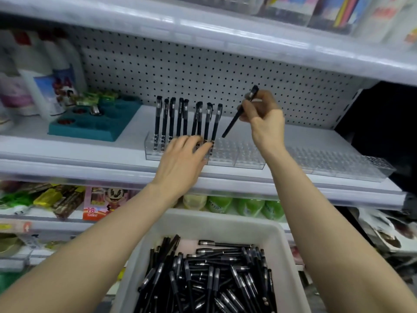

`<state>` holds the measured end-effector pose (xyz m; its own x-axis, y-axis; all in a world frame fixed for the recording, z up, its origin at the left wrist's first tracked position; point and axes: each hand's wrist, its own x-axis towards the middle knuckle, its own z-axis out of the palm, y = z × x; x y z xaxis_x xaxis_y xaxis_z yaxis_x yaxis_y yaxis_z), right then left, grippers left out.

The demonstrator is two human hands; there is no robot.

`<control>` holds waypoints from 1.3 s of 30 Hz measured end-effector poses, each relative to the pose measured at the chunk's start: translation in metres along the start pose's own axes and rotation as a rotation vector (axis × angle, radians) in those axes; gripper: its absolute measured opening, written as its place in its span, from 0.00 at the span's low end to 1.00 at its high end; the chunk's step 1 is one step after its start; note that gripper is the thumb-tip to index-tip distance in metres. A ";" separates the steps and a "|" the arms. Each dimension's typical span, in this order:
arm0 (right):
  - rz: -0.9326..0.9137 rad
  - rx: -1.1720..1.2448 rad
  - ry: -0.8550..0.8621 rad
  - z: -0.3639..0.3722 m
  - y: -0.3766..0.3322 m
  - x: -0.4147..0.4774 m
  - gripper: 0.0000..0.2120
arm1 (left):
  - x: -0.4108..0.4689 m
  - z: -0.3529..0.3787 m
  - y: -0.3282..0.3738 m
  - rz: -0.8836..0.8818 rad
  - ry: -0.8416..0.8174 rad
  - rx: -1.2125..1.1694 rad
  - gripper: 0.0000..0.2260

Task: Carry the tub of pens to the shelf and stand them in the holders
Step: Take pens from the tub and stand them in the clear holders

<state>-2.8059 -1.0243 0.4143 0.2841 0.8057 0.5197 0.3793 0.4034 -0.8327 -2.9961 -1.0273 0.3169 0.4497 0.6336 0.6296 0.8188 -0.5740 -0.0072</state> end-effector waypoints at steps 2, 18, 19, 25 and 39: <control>-0.003 -0.024 -0.027 0.008 0.008 0.002 0.06 | -0.002 0.004 0.000 0.000 0.006 0.010 0.20; 0.033 -0.361 -0.168 0.029 0.038 -0.013 0.08 | -0.005 0.007 -0.003 0.020 0.022 -0.014 0.22; 0.028 -0.389 -0.168 0.027 0.037 -0.016 0.09 | -0.006 0.005 -0.003 0.022 0.011 -0.029 0.22; 0.002 -0.390 -0.052 0.007 0.032 -0.052 0.11 | -0.047 -0.020 0.000 -0.086 -0.002 -0.125 0.20; 0.069 -0.481 -0.660 0.051 0.074 -0.230 0.10 | -0.143 0.009 -0.005 -0.112 -0.256 -0.136 0.23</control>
<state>-2.8881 -1.1569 0.2232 -0.1994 0.9717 0.1265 0.7585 0.2348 -0.6080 -3.0610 -1.1102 0.2199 0.4485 0.7971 0.4043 0.8209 -0.5463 0.1663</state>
